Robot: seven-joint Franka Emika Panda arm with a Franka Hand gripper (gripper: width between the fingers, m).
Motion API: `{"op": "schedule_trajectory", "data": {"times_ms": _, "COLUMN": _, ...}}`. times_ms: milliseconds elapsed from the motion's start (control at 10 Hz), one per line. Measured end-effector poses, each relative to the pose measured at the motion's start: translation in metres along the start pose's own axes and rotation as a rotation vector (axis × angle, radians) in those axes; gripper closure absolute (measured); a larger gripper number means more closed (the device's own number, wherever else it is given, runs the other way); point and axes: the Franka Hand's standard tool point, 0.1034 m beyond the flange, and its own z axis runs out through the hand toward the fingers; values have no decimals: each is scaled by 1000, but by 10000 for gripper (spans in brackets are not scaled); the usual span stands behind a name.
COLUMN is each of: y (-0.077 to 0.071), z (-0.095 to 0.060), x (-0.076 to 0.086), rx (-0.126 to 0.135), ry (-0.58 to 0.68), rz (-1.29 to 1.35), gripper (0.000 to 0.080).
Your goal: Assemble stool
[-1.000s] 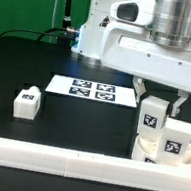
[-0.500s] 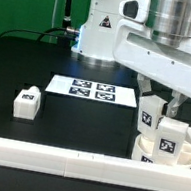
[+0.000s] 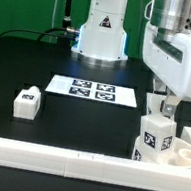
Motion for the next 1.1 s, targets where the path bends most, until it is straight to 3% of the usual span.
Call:
{"op": "schedule_trajectory", "data": {"times_ms": 300, "y": 1, "z": 1, "x": -4, "rx": -2, "ry": -18, "rz": 119, "gripper": 453}}
{"op": "schedule_trajectory", "data": {"times_ms": 400, "y": 1, "z": -1, "x": -5, "rx": 0, "ry": -21, "rz": 88, "gripper": 266}}
{"op": "schedule_trajectory", "data": {"times_ms": 500, "y": -2, "z": -11, "x": -8, "rx": 15, "ry": -32, "rz": 40, "gripper": 172}}
{"op": "schedule_trajectory", "data": {"times_ms": 600, "y": -2, "z": -19, "x": -11, "rx": 26, "ry": -37, "rz": 9, "gripper": 172}}
{"op": "schedule_trajectory", "data": {"times_ms": 1000, "y": 0, "z": -14, "x": -10, "rx": 17, "ry": -32, "rz": -126, "gripper": 151}}
{"op": "schedule_trajectory", "data": {"times_ms": 1100, "y": 0, "z": -17, "x": -7, "rx": -12, "ry": -43, "rz": -330, "gripper": 151}}
